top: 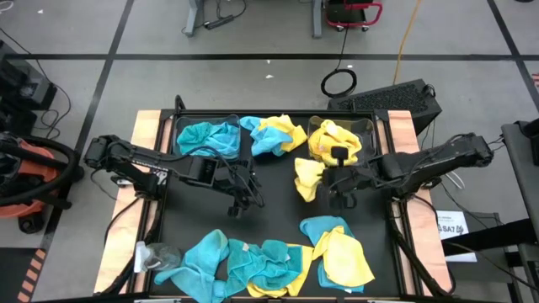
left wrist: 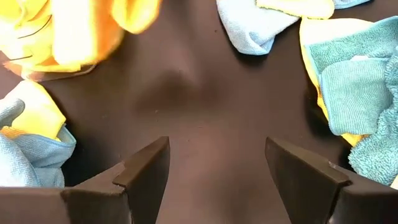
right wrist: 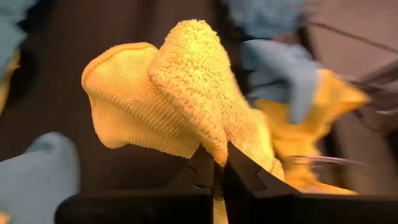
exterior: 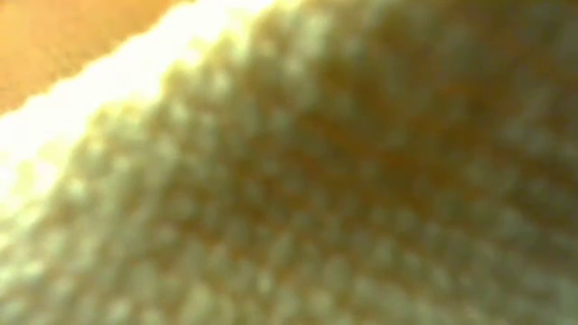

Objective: Sort microfiber towel by color & place in baskets
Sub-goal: Put the right yellow microfiber cloth into the right transparent bin

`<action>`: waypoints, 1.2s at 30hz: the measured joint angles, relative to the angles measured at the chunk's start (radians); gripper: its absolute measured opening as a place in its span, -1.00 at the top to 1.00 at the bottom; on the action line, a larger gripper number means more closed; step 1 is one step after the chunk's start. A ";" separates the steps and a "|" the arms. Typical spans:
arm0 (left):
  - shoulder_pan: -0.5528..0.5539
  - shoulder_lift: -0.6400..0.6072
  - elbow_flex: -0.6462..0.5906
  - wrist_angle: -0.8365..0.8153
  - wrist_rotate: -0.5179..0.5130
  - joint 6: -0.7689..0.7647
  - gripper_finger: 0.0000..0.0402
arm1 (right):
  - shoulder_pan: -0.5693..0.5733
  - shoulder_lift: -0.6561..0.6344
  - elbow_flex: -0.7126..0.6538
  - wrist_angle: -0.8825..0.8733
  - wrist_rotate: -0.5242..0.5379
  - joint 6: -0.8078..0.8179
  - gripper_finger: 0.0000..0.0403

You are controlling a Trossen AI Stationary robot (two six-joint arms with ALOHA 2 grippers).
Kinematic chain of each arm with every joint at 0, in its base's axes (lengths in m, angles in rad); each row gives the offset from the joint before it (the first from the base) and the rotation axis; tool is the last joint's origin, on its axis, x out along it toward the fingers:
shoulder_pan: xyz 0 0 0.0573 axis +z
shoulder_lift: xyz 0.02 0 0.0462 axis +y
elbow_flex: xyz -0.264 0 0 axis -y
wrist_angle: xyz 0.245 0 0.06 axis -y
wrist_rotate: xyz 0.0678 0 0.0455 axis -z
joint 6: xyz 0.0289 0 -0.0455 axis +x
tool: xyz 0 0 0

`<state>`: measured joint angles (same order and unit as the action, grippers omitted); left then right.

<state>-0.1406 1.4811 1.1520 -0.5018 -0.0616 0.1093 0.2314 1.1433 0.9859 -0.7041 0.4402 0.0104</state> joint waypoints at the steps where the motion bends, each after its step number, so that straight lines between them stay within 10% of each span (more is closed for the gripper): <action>1: 0.000 0.000 0.000 0.000 0.000 0.000 -0.34 | 0.000 -0.010 0.013 -0.015 0.027 0.000 0.99; 12: 0.000 0.000 0.000 0.008 0.000 0.000 -0.34 | -0.023 -0.121 0.111 -0.231 0.267 0.102 0.99; 36: -0.006 0.000 0.000 0.073 0.000 0.000 -0.34 | -0.297 -0.284 0.116 -0.576 0.266 0.315 0.99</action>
<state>-0.1466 1.4811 1.1519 -0.4289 -0.0612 0.1098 -0.0657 0.8593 1.1023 -1.2803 0.7059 0.3255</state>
